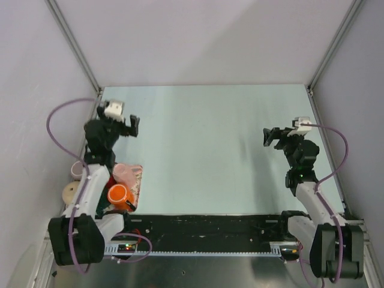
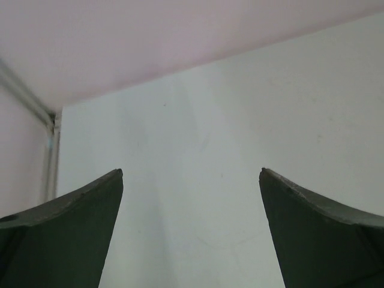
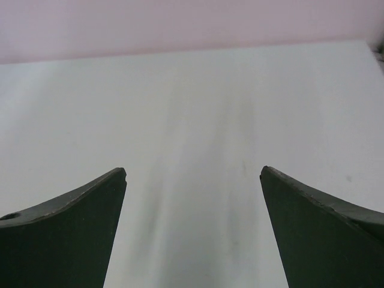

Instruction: Turn the mug right side up

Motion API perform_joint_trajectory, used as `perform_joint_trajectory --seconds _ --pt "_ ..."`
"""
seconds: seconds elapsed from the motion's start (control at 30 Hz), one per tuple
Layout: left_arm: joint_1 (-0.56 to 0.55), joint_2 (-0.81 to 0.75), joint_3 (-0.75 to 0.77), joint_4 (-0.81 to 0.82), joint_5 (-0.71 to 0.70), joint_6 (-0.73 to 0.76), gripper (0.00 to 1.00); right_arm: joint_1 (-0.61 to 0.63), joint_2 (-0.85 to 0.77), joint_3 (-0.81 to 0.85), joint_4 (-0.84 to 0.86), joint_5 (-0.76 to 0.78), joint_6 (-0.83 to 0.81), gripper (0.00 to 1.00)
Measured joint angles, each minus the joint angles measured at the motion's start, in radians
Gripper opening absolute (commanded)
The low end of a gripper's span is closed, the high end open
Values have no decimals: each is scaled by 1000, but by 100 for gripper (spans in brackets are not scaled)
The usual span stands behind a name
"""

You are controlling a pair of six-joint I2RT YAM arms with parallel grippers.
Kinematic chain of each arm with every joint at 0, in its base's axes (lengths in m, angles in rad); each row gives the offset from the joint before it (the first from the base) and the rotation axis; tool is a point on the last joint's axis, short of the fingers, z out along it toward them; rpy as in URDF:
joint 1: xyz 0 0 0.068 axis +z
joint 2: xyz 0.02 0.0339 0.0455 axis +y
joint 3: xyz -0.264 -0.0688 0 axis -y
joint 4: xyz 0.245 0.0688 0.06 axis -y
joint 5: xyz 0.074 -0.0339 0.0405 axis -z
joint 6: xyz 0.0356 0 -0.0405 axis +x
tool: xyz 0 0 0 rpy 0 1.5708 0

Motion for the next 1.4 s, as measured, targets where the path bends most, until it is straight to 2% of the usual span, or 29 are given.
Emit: perform_joint_trajectory --seconds 0.1,0.17,0.23,0.33,0.37,0.5,0.63,0.73,0.87,1.1,1.27,1.4 --pt "-63 13 334 -385 83 151 98 6 -66 40 -69 -113 26 100" --pt "-141 45 544 -647 116 289 98 24 -100 56 -117 -171 38 100" --pt "-239 86 690 -898 117 438 98 57 -131 66 -170 -214 45 100" --pt "-374 171 785 -1237 66 637 82 101 -173 74 -241 -256 48 100" --pt "-418 217 798 -1343 34 698 79 118 -187 75 -264 -262 49 100" --pt "-501 460 807 -1600 -101 851 85 179 -213 77 -345 -270 40 100" --pt "-507 626 813 -1696 -220 880 83 250 -214 77 -417 -256 25 100" --pt "-507 679 821 -1727 -299 878 80 295 -214 77 -457 -233 18 100" --pt "-507 697 818 -1748 -382 877 78 340 -214 77 -494 -200 9 100" --pt "-505 698 718 -1758 -454 873 65 359 -230 77 -535 -148 -3 100" --pt "-504 699 686 -1730 -472 870 49 359 -237 77 -537 -142 -9 100" --pt "-502 699 673 -1693 -487 869 44 360 -243 77 -549 -141 -11 100"
